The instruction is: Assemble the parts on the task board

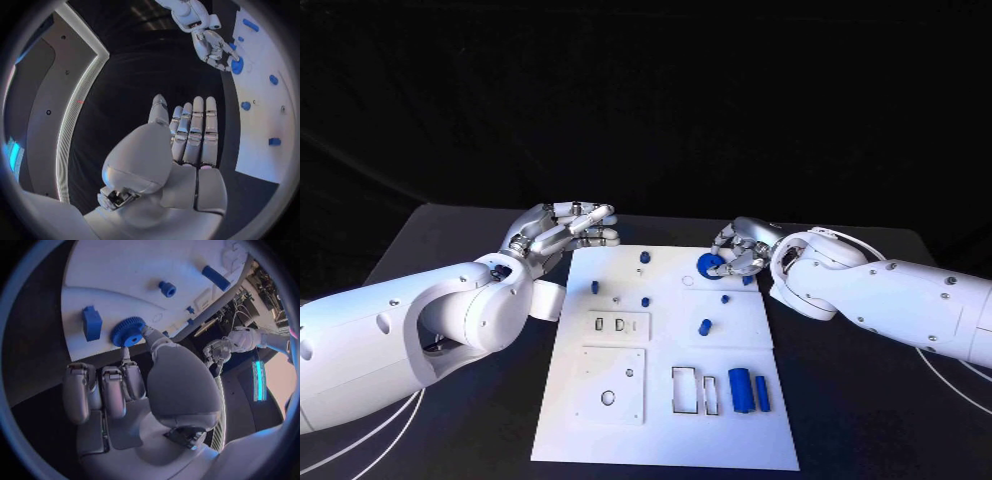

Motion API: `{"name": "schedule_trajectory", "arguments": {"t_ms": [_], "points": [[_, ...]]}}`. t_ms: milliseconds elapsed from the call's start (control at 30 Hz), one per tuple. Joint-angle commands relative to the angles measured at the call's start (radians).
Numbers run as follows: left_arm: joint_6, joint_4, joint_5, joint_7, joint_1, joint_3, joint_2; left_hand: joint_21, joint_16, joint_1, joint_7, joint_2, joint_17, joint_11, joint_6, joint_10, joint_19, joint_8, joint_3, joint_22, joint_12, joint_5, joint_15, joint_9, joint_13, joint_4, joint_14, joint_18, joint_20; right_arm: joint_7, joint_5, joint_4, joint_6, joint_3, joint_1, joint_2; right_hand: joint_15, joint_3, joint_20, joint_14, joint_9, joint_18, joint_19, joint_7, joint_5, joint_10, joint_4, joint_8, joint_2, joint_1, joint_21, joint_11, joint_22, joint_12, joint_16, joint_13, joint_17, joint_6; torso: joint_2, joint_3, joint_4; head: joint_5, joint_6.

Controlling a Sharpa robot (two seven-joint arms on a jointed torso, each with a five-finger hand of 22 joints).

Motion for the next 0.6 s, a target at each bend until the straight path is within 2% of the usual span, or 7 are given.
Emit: {"name": "schedule_trajectory", "arguments": {"t_ms": [33,167,267,333,467,600], "points": [[0.013,0.001,0.002,0.003,0.002,0.001,0.002,0.007,-0.006,0.004,-0.001,0.003,0.001,-0.001,-0.002,-0.003,-0.006,-0.005,-0.007,0.001,0.000,0.003,-0.001,0.001,-0.001,0.001,-0.007,0.001,0.003,-0.008,-0.010,0.000,0.018,-0.001,-0.002,0.002,0.004,0.014,-0.001,0.108,0.002,-0.015,0.008,-0.002,0.009,0.014,-0.001,0.008,0.001,0.011,0.006,-0.001,0.143,0.010,0.004,0.090,0.263,0.010,-0.001,0.0004,-0.0010,0.001,-0.001],[0.013,0.001,0.002,0.001,0.002,0.001,0.002,0.007,-0.006,0.004,-0.001,0.003,0.001,-0.001,-0.002,-0.003,-0.006,-0.005,-0.007,0.001,0.000,0.003,-0.001,0.001,-0.001,0.001,-0.007,0.001,0.003,-0.010,-0.022,0.001,0.019,-0.001,-0.003,0.002,0.002,0.048,-0.004,0.108,0.004,-0.017,0.012,-0.005,0.025,0.022,-0.006,0.010,0.001,0.020,0.010,-0.004,0.149,0.021,0.004,0.102,0.263,0.024,-0.002,0.0006,-0.0008,0.000,-0.003],[0.014,0.000,0.002,0.001,0.002,0.001,0.002,0.007,-0.006,0.004,-0.001,0.003,0.001,-0.001,-0.002,-0.003,-0.006,-0.005,-0.007,0.001,0.000,0.003,-0.001,0.001,-0.001,0.001,-0.007,0.001,0.003,-0.013,-0.039,0.001,0.024,-0.001,-0.004,0.003,-0.001,0.116,-0.007,0.108,0.002,-0.022,0.026,-0.008,0.039,0.055,-0.022,0.008,-0.003,0.034,0.023,-0.007,0.167,0.055,0.004,0.141,0.263,0.046,-0.001,0.0001,-0.0003,-0.001,-0.003],[0.014,0.000,0.002,0.000,0.002,0.001,0.002,0.007,-0.006,0.004,-0.001,0.003,0.001,-0.001,-0.002,-0.003,-0.006,-0.005,-0.007,0.001,0.000,0.003,-0.001,0.001,-0.001,0.001,-0.007,0.001,0.003,-0.014,-0.053,0.002,0.025,-0.001,-0.005,0.004,-0.002,0.155,-0.008,0.108,-0.001,-0.024,0.032,-0.009,0.018,0.063,-0.033,0.004,-0.009,0.036,0.030,-0.008,0.175,0.064,0.004,0.151,0.263,0.054,-0.001,0.0002,0.0000,-0.001,-0.003],[0.014,0.000,0.002,-0.001,0.002,0.001,0.002,0.007,-0.007,0.004,-0.001,0.003,0.003,-0.001,-0.003,-0.004,-0.007,-0.005,-0.009,0.000,-0.001,0.002,-0.001,0.002,-0.001,0.001,-0.008,0.001,0.003,-0.014,-0.096,0.006,0.014,-0.001,-0.007,0.004,-0.002,0.218,-0.009,0.108,-0.005,-0.025,0.034,-0.010,0.020,0.071,-0.054,0.000,-0.019,0.033,0.031,-0.010,0.178,0.073,0.004,0.162,0.263,0.070,-0.001,0.0002,0.0005,-0.001,-0.004],[0.014,0.000,0.002,-0.002,0.002,0.001,0.002,0.007,-0.007,0.004,-0.001,0.003,0.003,-0.001,-0.003,-0.004,-0.007,-0.005,-0.009,0.000,-0.001,0.002,-0.001,0.002,-0.001,0.001,-0.008,0.001,0.003,-0.005,-0.130,0.012,-0.016,-0.001,-0.008,0.003,-0.005,0.265,-0.011,0.108,-0.004,-0.026,0.038,-0.013,0.017,0.088,-0.073,0.002,-0.017,0.032,0.036,-0.013,0.184,0.088,0.004,0.181,0.263,0.088,-0.001,-0.0004,-0.0002,0.000,-0.003]]}}
